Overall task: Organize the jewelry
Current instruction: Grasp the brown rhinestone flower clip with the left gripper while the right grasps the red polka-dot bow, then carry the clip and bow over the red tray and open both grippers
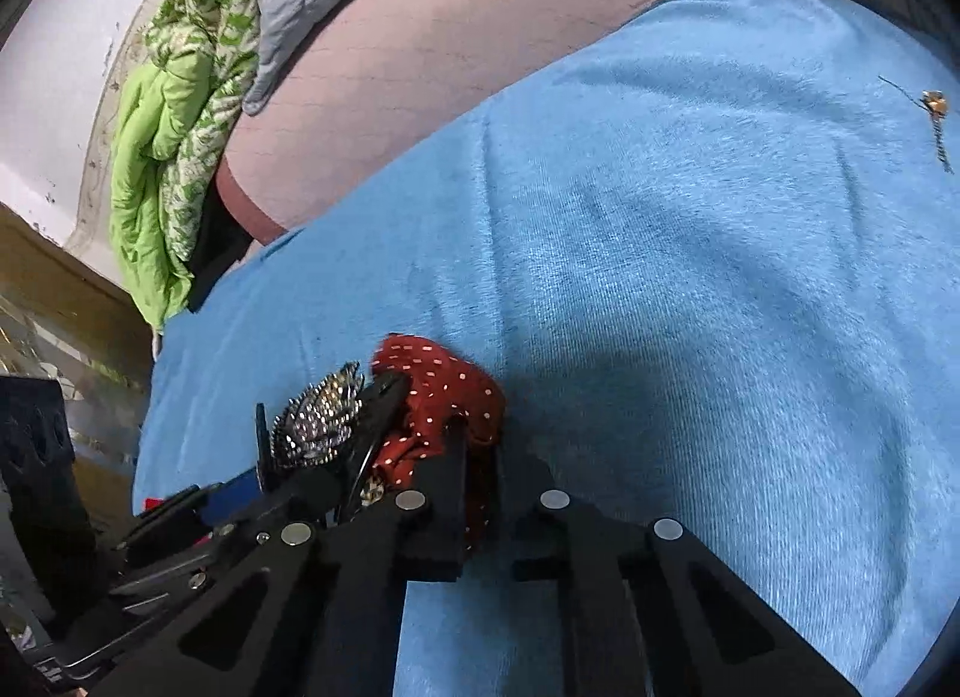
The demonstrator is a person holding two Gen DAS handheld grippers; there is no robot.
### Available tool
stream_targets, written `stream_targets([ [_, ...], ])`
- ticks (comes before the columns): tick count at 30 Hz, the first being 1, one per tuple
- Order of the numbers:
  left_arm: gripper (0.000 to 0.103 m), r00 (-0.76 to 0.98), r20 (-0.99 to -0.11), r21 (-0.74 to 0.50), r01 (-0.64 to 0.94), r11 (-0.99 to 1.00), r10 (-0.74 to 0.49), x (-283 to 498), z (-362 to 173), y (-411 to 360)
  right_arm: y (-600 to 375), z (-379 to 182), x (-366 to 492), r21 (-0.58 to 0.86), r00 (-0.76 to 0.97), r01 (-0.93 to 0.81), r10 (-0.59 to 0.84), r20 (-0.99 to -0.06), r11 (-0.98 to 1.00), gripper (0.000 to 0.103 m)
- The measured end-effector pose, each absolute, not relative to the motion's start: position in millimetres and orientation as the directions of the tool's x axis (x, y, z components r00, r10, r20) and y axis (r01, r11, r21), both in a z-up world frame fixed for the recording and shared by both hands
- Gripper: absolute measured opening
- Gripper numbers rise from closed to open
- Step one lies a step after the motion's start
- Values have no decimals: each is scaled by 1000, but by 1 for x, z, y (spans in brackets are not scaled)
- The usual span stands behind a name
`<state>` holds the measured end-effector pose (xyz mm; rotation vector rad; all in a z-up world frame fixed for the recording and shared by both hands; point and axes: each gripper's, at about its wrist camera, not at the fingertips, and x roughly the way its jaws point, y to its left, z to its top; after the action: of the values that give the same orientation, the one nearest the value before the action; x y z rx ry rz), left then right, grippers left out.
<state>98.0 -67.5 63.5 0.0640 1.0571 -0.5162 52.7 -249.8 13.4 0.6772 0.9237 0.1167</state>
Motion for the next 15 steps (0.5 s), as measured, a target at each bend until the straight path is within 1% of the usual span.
stream_targets([
  [7,36,426,-817,-193,433,881,-388,55,100,-43,-246,43,19,572,647,162,351,-677,804,8],
  [15,36,463,-787,-227,396,890,-407,3,129,-6,-222,82,-33,520,685,98,322,-654,848,8],
])
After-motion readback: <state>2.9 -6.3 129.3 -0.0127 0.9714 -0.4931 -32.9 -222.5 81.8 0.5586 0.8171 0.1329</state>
